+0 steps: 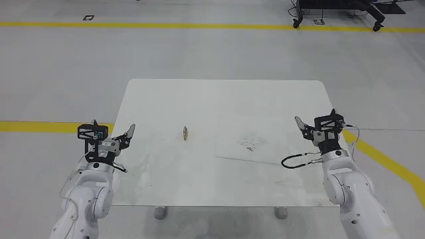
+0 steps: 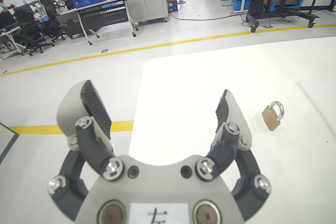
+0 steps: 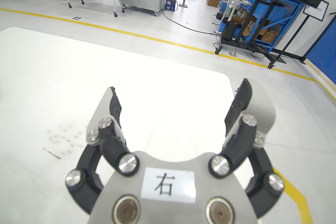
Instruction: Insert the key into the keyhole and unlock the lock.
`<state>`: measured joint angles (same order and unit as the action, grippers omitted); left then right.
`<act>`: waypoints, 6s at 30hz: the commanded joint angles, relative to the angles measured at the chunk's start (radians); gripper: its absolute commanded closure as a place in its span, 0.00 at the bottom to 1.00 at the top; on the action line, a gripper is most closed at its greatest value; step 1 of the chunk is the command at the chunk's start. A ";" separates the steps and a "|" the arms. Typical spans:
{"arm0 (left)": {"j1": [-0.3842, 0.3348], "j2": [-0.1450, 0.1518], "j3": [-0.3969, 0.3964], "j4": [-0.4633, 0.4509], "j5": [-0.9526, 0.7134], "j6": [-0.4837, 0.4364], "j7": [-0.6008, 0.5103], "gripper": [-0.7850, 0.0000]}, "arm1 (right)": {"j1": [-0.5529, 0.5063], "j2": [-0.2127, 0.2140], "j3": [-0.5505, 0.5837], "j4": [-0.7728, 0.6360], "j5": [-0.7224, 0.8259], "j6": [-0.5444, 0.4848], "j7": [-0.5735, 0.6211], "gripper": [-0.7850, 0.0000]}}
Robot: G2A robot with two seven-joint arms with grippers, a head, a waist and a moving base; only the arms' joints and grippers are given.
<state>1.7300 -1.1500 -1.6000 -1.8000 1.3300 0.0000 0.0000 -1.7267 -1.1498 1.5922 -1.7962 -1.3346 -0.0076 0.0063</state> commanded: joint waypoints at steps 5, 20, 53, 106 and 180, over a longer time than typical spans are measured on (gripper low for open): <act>0.000 0.000 0.000 0.000 0.000 0.000 0.000 0.00 | 0.129 -0.006 -0.144 0.099 -0.070 -0.133 0.156 0.00; 0.000 0.000 0.000 0.000 0.000 0.000 0.000 0.00 | 0.219 -0.012 -0.204 0.195 -0.004 -0.280 0.218 0.00; 0.000 0.000 0.000 0.000 0.000 0.000 0.000 0.00 | 0.476 0.011 -0.388 0.506 -0.047 -0.857 0.307 1.00; -0.602 -0.188 0.897 0.314 0.281 0.067 -0.399 0.00 | 0.484 0.037 -0.379 0.377 -0.202 -0.844 0.246 1.00; -0.225 -0.143 0.299 -0.195 0.578 -0.032 -0.398 0.00 | 0.576 -0.015 -0.409 0.520 0.440 -0.724 0.199 1.00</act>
<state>1.5048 -1.2933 -1.3012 -1.9945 1.9084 -0.0322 -0.3981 -1.1508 -1.1652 1.1835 -1.2764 -0.8922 -0.7310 0.2048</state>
